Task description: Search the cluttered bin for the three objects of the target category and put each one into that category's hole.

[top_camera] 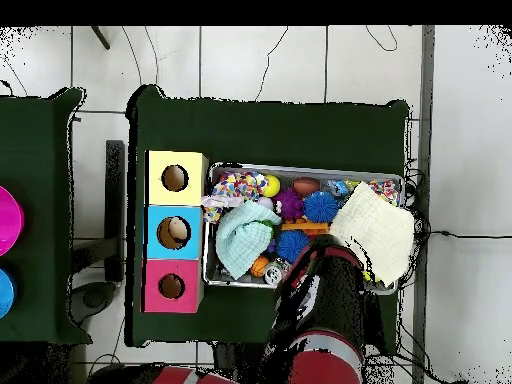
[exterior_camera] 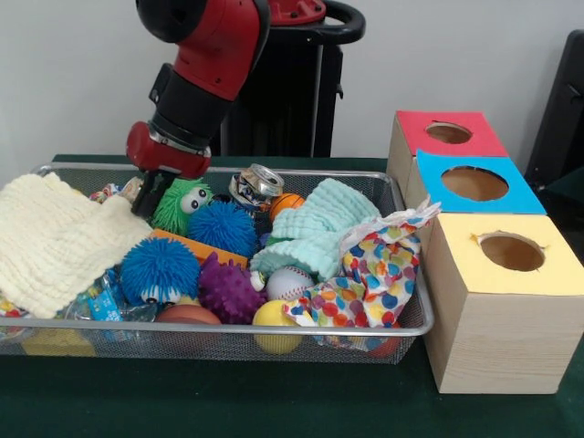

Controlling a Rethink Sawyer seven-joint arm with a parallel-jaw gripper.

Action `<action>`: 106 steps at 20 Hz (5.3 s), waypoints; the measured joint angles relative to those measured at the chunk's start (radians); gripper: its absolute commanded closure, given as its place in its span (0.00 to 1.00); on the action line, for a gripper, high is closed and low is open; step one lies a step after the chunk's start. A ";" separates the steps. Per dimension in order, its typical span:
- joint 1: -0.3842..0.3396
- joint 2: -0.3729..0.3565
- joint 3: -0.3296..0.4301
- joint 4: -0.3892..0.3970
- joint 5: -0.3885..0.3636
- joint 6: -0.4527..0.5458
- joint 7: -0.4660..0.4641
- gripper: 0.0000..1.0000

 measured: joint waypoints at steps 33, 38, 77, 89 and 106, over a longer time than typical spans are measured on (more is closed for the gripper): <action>0.138 0.203 -0.258 -0.093 -0.092 -0.141 0.000 0.00; 0.158 0.263 -0.338 -0.106 0.042 -0.269 0.000 0.00; 0.273 0.428 -0.546 -0.099 0.164 -0.574 0.000 1.00; 0.282 0.346 -0.509 -0.111 0.143 -0.214 0.000 1.00; 0.100 0.115 -0.239 -0.115 0.169 0.049 -0.032 1.00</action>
